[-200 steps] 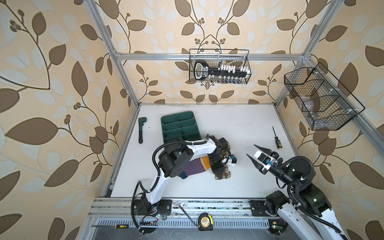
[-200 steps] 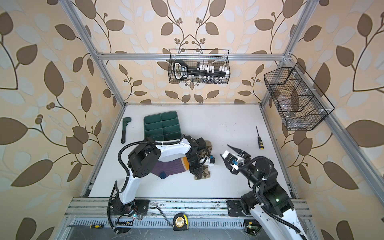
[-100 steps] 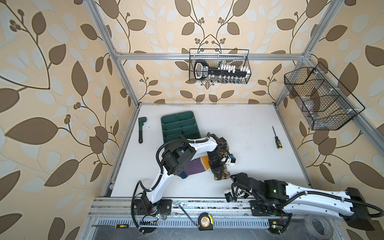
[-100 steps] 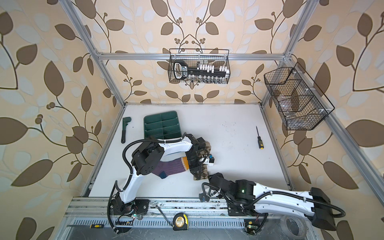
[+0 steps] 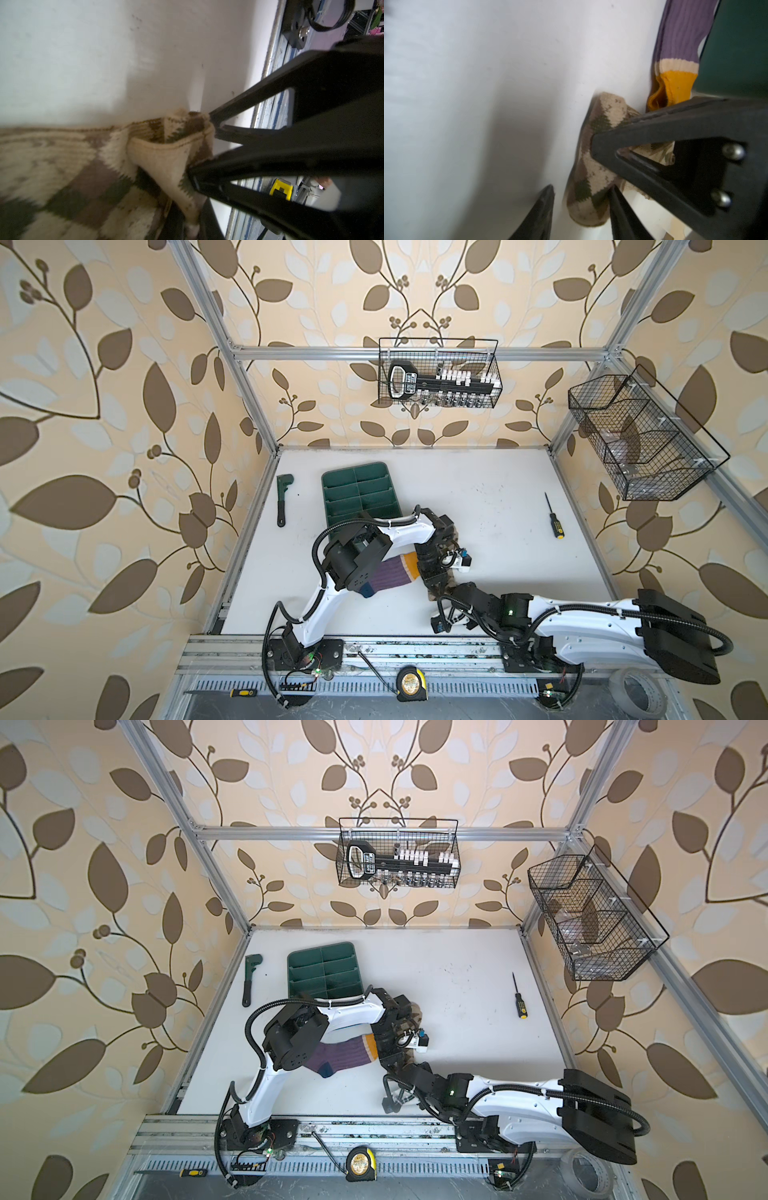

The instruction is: Roll the socks

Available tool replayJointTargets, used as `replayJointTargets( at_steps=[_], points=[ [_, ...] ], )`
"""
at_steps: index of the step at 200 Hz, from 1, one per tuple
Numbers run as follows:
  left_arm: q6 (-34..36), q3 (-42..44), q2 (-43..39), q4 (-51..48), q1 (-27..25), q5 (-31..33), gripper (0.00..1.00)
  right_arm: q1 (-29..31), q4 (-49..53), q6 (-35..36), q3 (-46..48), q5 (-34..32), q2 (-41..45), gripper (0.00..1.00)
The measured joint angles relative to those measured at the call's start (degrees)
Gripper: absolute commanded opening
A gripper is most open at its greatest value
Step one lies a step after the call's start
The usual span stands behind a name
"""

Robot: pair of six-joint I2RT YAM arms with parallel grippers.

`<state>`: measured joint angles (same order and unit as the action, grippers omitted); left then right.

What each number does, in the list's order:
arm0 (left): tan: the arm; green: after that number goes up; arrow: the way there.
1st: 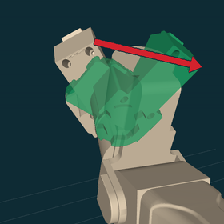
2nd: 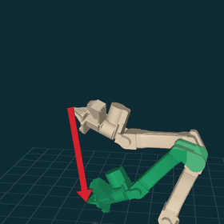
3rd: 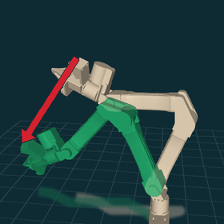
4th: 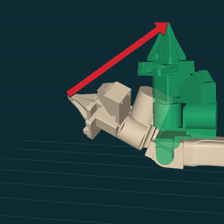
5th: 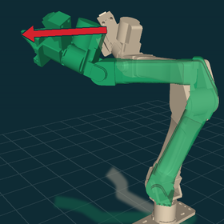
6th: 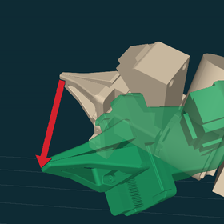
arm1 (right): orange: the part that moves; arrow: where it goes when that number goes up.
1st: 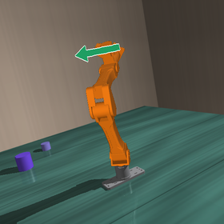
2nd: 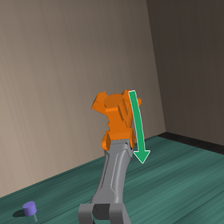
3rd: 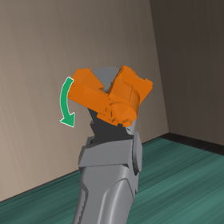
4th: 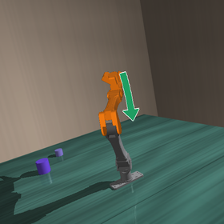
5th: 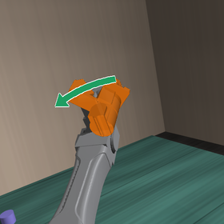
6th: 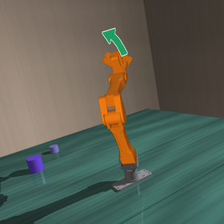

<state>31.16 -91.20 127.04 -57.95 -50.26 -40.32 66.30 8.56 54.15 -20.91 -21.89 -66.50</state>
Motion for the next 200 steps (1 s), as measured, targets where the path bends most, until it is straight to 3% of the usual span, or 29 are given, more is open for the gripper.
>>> replayJointTargets(
  at_steps=[31,64,90,117,138,158,178,200],
  points=[
    [0.0,0.1,-0.3,0.0,0.0,0.1,0.24,-1.7,-2.0,-0.5,-1.1,0.5,-3.7,0.00],
    [-1.3,3.6,-4.5,3.4,0.0,2.2,0.41,-2.4,-1.8,-0.5,-1.4,1.5,-3.7,0.00],
    [-3.4,8.3,-12.7,9.6,0.1,8.2,0.45,-4.1,-0.4,-1.2,-2.2,3.7,-3.7,0.00],
    [-6.9,15.8,-28.6,18.5,1.8,19.0,0.47,-6.6,3.2,-2.1,-4.3,7.4,-4.1,0.00],
    [-8.2,23.7,-47.2,25.6,3.6,29.0,0.55,-9.3,8.9,-2.6,-8.1,12.8,-5.9,0.00],
    [-5.7,27.9,-63.5,27.5,3.9,33.1,0.58,-12.1,14.2,-3.8,-12.5,18.3,-9.1,0.00],
    [-1.0,28.2,-72.6,25.5,-1.0,36.7,0.58,-14.6,18.9,-5.6,-16.9,22.6,-13.0,0.00],
    [3.5,30.2,-74.4,23.4,-14.1,45.8,0.59,-17.0,24.1,-6.8,-22.1,26.3,-17.9,0.00]
  ],
)
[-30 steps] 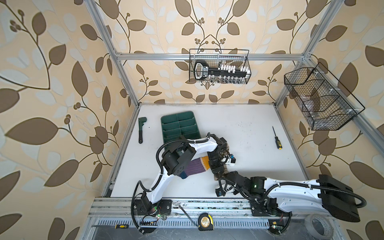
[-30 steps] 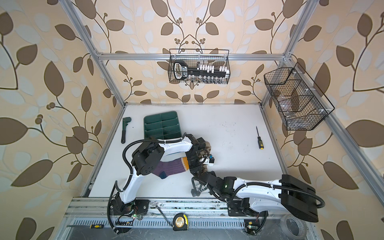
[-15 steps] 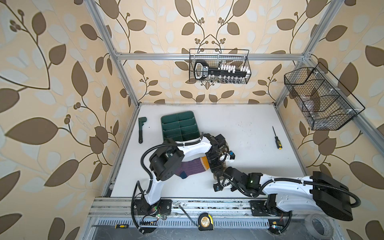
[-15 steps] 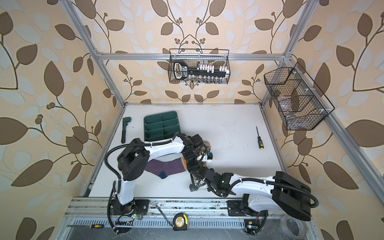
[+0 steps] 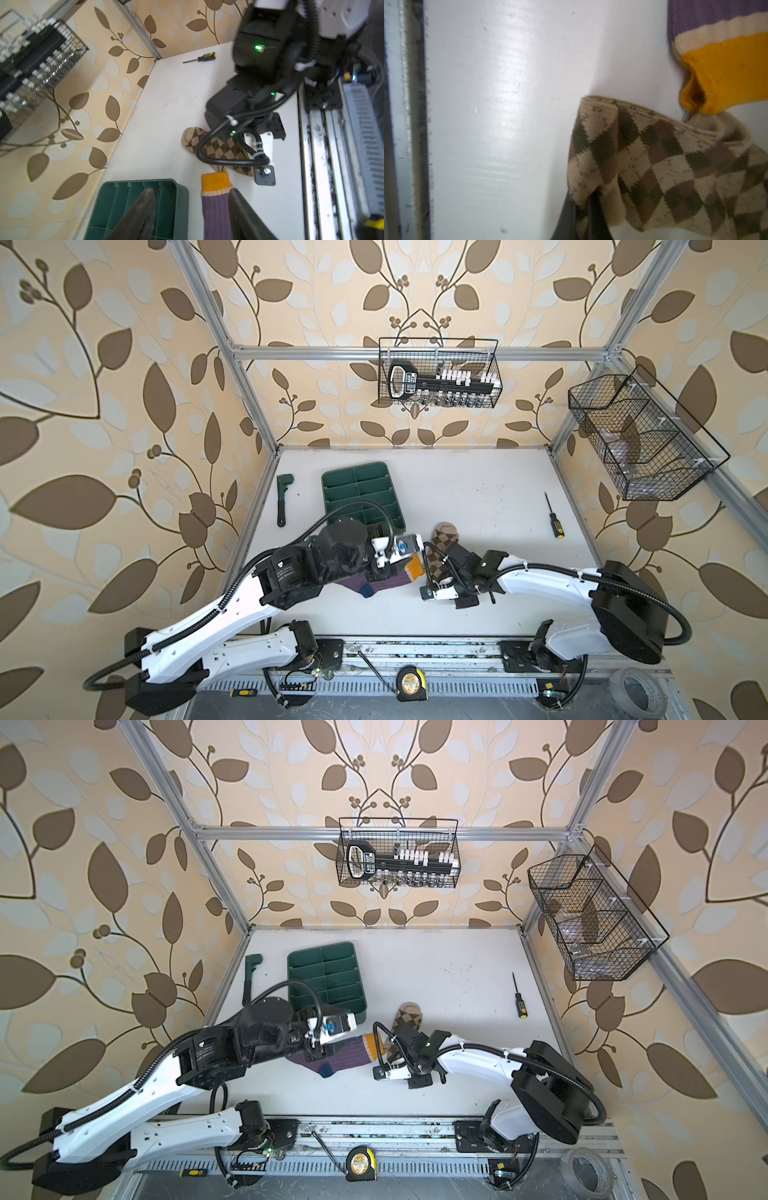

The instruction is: Roll the socks

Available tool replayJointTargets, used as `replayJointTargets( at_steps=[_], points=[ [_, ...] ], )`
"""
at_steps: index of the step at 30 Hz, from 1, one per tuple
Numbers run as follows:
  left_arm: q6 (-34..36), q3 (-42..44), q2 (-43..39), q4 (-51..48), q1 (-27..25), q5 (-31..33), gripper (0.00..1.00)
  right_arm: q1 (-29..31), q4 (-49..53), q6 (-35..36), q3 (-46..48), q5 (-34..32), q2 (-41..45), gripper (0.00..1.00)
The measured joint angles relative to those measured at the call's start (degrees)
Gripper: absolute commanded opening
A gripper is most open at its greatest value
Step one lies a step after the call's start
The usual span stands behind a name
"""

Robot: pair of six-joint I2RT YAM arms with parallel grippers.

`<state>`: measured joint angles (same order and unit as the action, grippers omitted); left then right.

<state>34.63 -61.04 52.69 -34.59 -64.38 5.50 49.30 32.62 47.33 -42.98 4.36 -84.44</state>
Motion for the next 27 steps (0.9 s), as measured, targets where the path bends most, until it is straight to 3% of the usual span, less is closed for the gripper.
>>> replayJointTargets(
  at_steps=[3,6,8,10,19,27],
  points=[
    [2.6,5.9,4.5,-0.8,-9.3,7.6,0.60,-2.3,3.9,-0.9,-3.7,3.7,-3.4,0.00],
    [3.4,11.6,10.9,-0.2,-13.1,12.6,0.60,-3.4,5.7,-1.5,-5.0,5.6,-4.9,0.00],
    [3.9,15.1,14.1,1.2,-15.2,15.1,0.63,-4.2,6.3,-1.7,-5.6,6.6,-5.4,0.11],
    [3.8,17.2,19.4,4.7,-16.8,17.6,0.63,-5.9,6.7,-1.6,-5.8,8.6,-6.0,0.13],
    [1.7,17.2,37.7,23.4,-17.4,20.6,0.60,-9.1,6.9,-1.2,-5.9,13.9,-7.2,0.13],
    [1.0,17.2,43.5,35.6,-17.3,26.4,0.57,-11.1,7.8,-0.7,-6.6,16.9,-8.7,0.13]
  ],
)
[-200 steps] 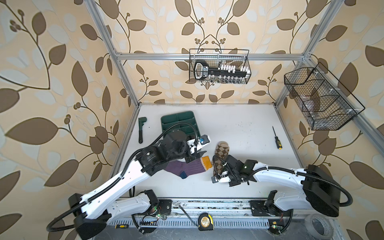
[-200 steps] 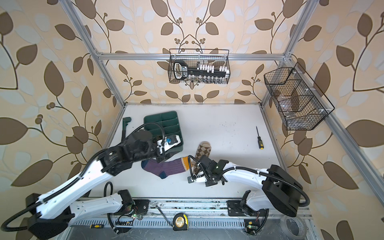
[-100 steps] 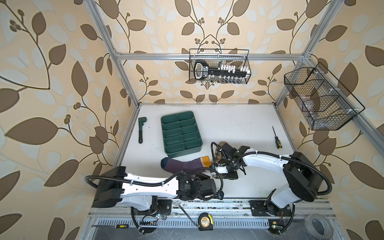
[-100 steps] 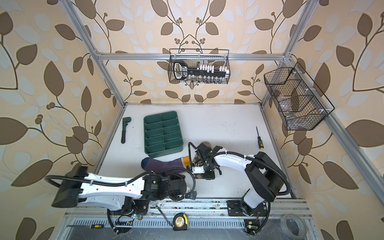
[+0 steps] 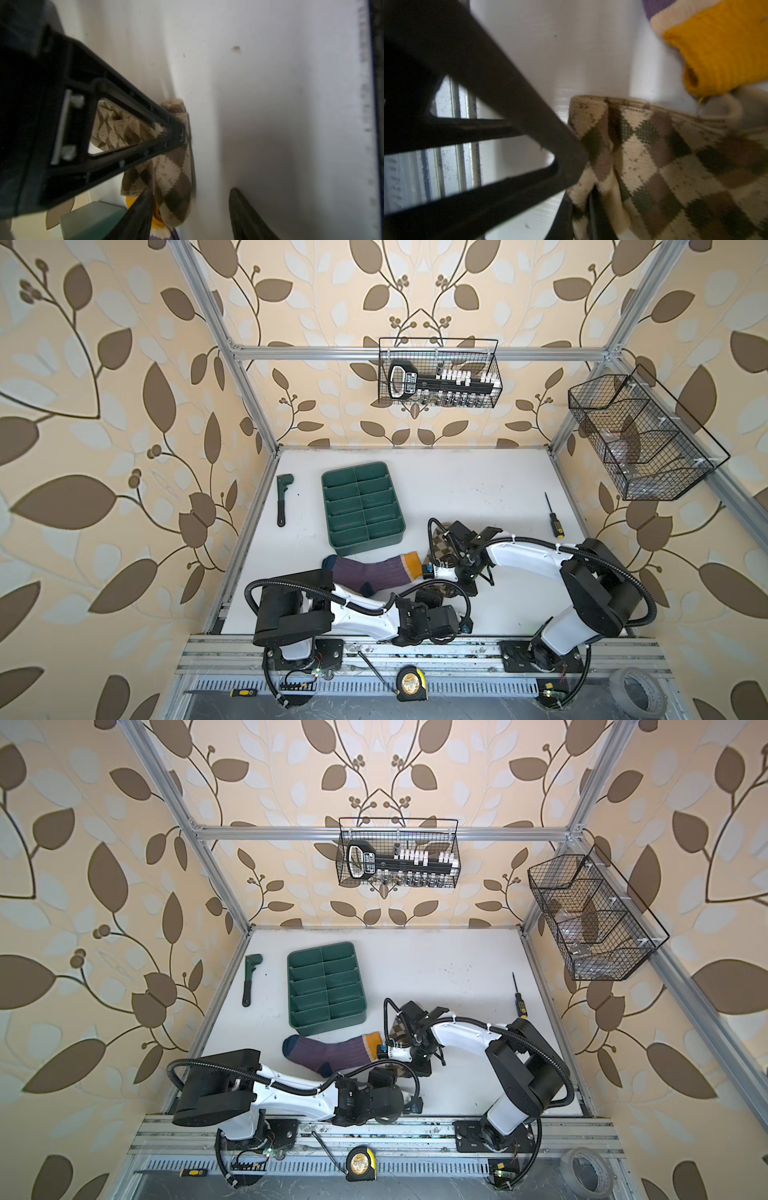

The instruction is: Roll the socks

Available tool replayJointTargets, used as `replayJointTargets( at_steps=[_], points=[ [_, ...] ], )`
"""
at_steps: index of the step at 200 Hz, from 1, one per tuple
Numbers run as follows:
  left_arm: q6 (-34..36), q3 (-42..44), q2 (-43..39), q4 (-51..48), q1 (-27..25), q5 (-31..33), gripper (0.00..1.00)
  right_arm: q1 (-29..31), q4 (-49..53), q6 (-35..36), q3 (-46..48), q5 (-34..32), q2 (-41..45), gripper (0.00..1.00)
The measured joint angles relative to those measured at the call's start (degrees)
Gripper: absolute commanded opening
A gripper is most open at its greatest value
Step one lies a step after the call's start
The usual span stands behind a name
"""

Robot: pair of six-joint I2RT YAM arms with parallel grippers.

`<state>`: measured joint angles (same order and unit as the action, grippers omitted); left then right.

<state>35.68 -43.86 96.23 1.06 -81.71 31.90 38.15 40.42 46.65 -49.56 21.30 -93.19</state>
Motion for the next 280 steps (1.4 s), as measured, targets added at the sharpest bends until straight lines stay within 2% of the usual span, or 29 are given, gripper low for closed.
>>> replayJointTargets(
  at_steps=[50,106,127,141,166,185,205,229,245,260,280],
  points=[
    [0.1,-0.1,3.7,6.0,2.4,2.3,0.37,-1.6,1.3,0.3,-1.0,2.6,-1.7,0.13],
    [-1.4,-3.0,7.6,6.0,3.8,3.1,0.00,-3.9,1.2,0.3,-0.7,4.2,-1.8,0.16],
    [-2.2,-4.6,8.1,3.8,4.6,2.3,0.00,-4.2,1.0,0.2,-0.5,4.2,-1.5,0.22],
    [-2.6,-5.4,8.0,2.4,5.3,0.8,0.00,-4.2,0.3,-0.2,0.4,4.1,-0.5,0.31],
    [-2.1,-8.5,8.0,-2.6,7.0,-3.8,0.00,-5.0,-2.8,-1.4,2.9,2.6,3.3,0.46],
    [-1.7,-11.9,8.6,-7.4,8.5,-8.4,0.00,-6.0,-7.0,-2.0,6.0,-0.9,8.0,0.52],
    [-1.4,-14.5,9.0,-11.1,9.9,-13.0,0.00,-6.4,-12.2,-3.1,11.4,-6.4,17.4,0.63],
    [-1.6,-16.1,9.2,-13.6,11.3,-16.8,0.00,-8.1,-18.6,-4.6,20.5,-15.1,35.7,0.79],
    [-2.6,-17.2,9.4,-15.0,12.0,-18.6,0.00,-9.9,-21.6,-4.9,25.5,-20.8,45.6,0.87],
    [-3.4,-18.6,9.8,-16.7,13.0,-21.1,0.00,-11.6,-24.8,-4.9,29.7,-26.9,51.7,0.89],
    [-4.5,-21.6,11.0,-20.2,14.7,-25.2,0.00,-13.3,-28.2,-4.9,33.2,-33.7,55.0,0.87]
  ],
)
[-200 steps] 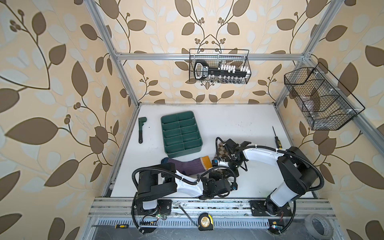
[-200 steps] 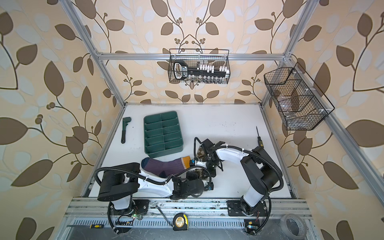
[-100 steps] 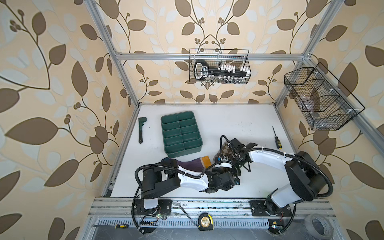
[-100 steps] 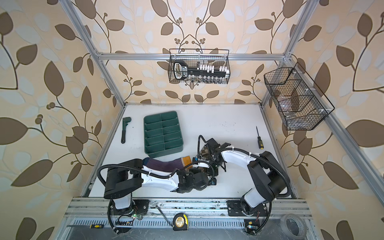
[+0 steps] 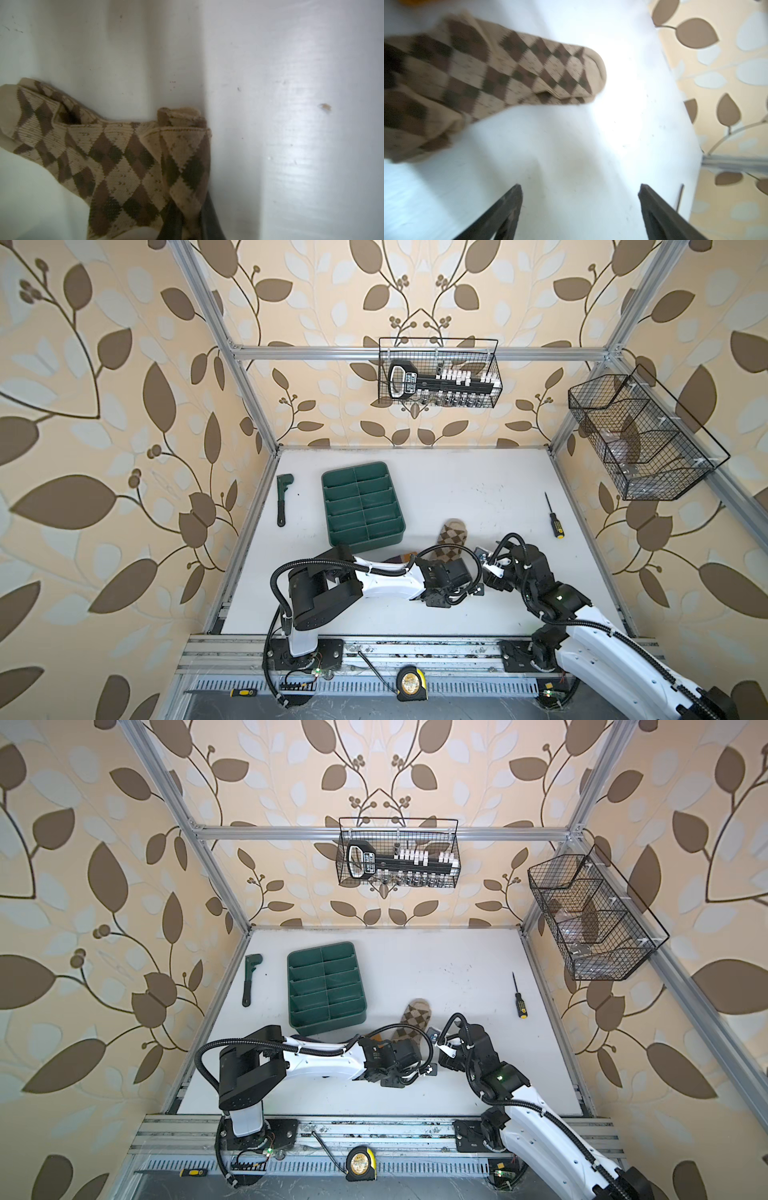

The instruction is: Roll the socks

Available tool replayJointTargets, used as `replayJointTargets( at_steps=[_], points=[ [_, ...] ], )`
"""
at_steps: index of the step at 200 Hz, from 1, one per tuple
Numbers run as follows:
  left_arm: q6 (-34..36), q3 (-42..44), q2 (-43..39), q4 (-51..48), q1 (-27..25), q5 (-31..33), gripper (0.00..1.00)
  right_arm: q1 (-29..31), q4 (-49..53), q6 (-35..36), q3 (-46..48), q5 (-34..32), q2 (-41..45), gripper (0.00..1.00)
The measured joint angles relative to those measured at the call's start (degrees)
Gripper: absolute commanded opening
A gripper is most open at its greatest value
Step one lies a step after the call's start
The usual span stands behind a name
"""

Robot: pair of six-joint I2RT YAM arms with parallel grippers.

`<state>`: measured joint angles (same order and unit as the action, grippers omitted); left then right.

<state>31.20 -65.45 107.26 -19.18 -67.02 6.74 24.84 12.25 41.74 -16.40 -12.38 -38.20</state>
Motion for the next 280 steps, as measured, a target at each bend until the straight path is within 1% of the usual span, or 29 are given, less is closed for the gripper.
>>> replayJointTargets(
  at_steps=[20,39,50,67,80,94,113,124,136,150,166,178,191,203,223,243,271,280],
  points=[
    [-0.7,-5.6,2.8,-6.1,2.4,-6.0,0.00,-2.6,-3.4,-1.8,0.0,-5.1,1.5,0.83],
    [-1.3,-12.9,7.0,-13.4,6.0,-14.5,0.00,-5.0,-5.8,-3.5,-2.6,-8.1,3.2,0.79],
    [-1.2,-17.4,10.0,-18.3,8.3,-20.5,0.00,-5.3,-6.3,-3.3,-4.5,-8.3,4.8,0.76],
    [-0.7,-23.8,14.6,-25.4,11.4,-29.3,0.00,-4.5,-5.6,-2.0,-7.0,-8.0,8.0,0.75],
    [0.5,-28.2,18.3,-30.5,13.8,-35.6,0.00,-2.5,-4.3,-0.2,-7.8,-8.1,10.7,0.75],
    [1.8,-31.7,21.9,-35.1,16.0,-42.3,0.00,1.3,-1.5,2.9,-7.9,-8.3,13.9,0.75],
    [3.1,-34.9,25.9,-40.3,18.4,-49.7,0.00,8.8,3.7,7.8,-7.3,-8.4,18.3,0.75],
    [3.3,-36.0,27.6,-42.6,19.2,-52.7,0.00,13.8,6.3,10.1,-6.6,-8.4,20.4,0.74],
    [3.2,-36.3,28.5,-44.1,19.6,-54.6,0.00,20.0,9.1,11.9,-5.5,-8.4,21.0,0.73],
    [3.1,-36.4,29.0,-45.3,19.6,-55.5,0.00,27.1,10.7,13.0,-4.3,-9.9,18.5,0.73],
    [2.9,-36.6,29.4,-46.0,19.6,-55.9,0.00,35.3,10.4,13.9,-2.8,-12.3,10.7,0.73],
    [2.8,-36.9,29.5,-46.3,19.6,-55.8,0.00,38.6,8.8,14.1,-2.0,-13.4,2.8,0.73],
    [2.8,-37.2,29.7,-46.6,19.6,-55.8,0.00,39.3,6.8,14.0,-1.8,-14.0,-5.0,0.72],
    [2.8,-37.3,29.7,-46.7,19.6,-55.9,0.00,39.2,3.9,14.1,-1.8,-13.9,-10.4,0.72],
    [2.7,-37.3,29.7,-46.7,19.6,-55.8,0.00,38.9,-0.9,14.3,-1.8,-13.2,-16.9,0.71],
    [2.7,-37.3,29.7,-46.7,19.6,-55.8,0.00,38.2,-4.7,14.3,-1.8,-11.8,-22.0,0.67],
    [2.8,-37.2,29.7,-47.1,19.8,-55.8,0.00,36.4,-9.6,13.6,-2.1,-11.6,-26.8,0.53],
    [2.8,-37.2,29.7,-47.4,19.9,-55.7,0.01,35.8,-10.8,13.3,-2.3,-11.3,-28.3,0.44]
  ],
)
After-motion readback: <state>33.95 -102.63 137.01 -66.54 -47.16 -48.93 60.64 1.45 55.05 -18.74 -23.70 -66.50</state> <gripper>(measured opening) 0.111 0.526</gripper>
